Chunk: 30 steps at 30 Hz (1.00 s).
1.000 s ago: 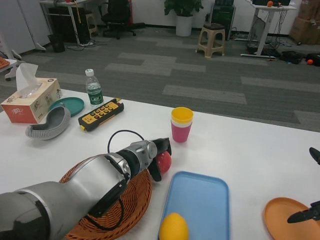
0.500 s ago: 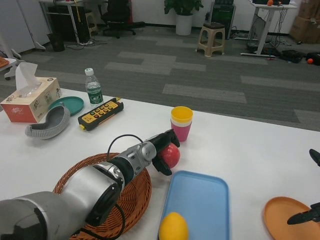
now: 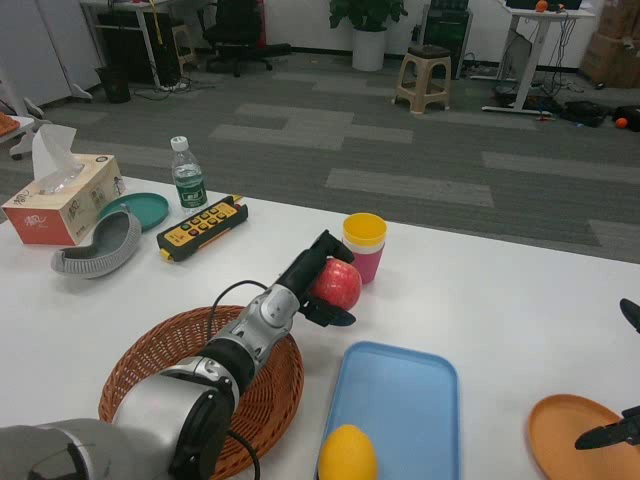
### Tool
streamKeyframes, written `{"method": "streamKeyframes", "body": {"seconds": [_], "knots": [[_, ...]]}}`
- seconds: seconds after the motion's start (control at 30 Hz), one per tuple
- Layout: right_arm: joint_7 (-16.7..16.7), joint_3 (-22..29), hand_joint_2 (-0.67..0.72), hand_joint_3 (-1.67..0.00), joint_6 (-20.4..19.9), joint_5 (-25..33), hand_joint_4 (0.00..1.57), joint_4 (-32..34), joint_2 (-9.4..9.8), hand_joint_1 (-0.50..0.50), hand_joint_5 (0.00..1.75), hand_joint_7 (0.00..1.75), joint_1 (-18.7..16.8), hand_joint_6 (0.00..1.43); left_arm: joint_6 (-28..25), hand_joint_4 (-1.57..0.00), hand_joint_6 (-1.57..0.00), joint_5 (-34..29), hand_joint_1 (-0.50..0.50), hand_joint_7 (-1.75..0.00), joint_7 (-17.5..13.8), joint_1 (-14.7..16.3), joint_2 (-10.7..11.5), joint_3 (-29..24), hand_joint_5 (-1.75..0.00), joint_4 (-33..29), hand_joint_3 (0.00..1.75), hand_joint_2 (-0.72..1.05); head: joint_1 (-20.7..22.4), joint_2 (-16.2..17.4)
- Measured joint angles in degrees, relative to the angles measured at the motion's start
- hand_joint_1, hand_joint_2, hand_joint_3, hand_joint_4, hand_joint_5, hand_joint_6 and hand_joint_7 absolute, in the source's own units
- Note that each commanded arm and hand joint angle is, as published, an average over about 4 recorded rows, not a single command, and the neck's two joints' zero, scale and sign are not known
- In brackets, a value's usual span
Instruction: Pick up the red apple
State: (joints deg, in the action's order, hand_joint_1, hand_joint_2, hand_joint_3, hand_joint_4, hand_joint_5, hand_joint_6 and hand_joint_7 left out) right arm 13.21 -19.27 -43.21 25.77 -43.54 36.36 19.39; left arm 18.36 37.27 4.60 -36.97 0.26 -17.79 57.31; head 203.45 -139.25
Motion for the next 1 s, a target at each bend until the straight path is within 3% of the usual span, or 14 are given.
{"method": "streamKeyframes", "body": {"seconds": [0.23,0.37,0.47,0.6,0.67,0.83,1.0], "knots": [[0.01,0.43,0.50,0.00,-0.01,0.00,0.63,-0.06,-0.13,-0.46,0.00,0.00,-0.11,0.00,9.42,0.00,0.00,-12.97,0.34,-1.68,-0.13,7.69,-0.20,0.80,-1.75,-12.19,0.28,0.69,-1.07,0.15],[0.01,0.65,0.53,0.00,-0.06,-0.01,0.63,-0.01,-0.24,-0.46,0.00,0.00,-0.15,0.00,10.88,0.00,0.00,-17.96,0.33,-1.68,-1.23,12.62,-0.64,1.03,-1.75,-22.42,0.26,0.69,-2.02,-0.72],[0.00,1.17,0.50,0.00,-0.08,-0.02,0.63,0.00,-0.35,-0.46,0.00,0.00,-0.20,0.00,10.78,0.00,0.00,-24.37,0.31,-1.68,-5.21,15.74,-0.61,2.02,-1.75,-28.45,0.26,0.69,-2.47,-1.33],[0.03,1.71,0.52,0.00,-0.10,-0.01,0.63,-0.06,-0.42,-0.46,0.00,0.00,-0.40,0.00,9.46,0.00,0.00,-31.74,0.22,-1.66,-15.84,18.32,1.71,4.35,-1.75,-35.37,0.26,0.69,-2.74,-1.90],[0.03,1.82,0.50,0.00,-0.10,-0.01,0.63,-0.07,-0.42,-0.46,0.00,0.00,-0.46,0.00,8.76,0.00,0.00,-33.47,0.18,-1.64,-19.71,18.73,2.83,5.04,-1.75,-37.48,0.26,0.69,-2.82,-2.04],[0.03,2.01,0.53,0.00,-0.10,0.00,0.65,-0.51,-0.42,-0.46,0.00,0.00,-0.49,0.00,6.43,0.00,-0.01,-34.57,0.16,-1.61,-25.16,20.32,3.53,5.72,-1.75,-42.33,0.26,0.69,-2.63,-1.71],[0.03,1.89,0.53,0.00,-0.10,0.00,0.64,-1.44,-0.42,-0.46,0.00,0.00,-0.49,0.00,6.01,0.00,-0.02,-34.77,0.14,-1.61,-26.85,20.59,4.61,5.94,-1.75,-43.18,0.26,0.69,-2.57,-0.82]]}}
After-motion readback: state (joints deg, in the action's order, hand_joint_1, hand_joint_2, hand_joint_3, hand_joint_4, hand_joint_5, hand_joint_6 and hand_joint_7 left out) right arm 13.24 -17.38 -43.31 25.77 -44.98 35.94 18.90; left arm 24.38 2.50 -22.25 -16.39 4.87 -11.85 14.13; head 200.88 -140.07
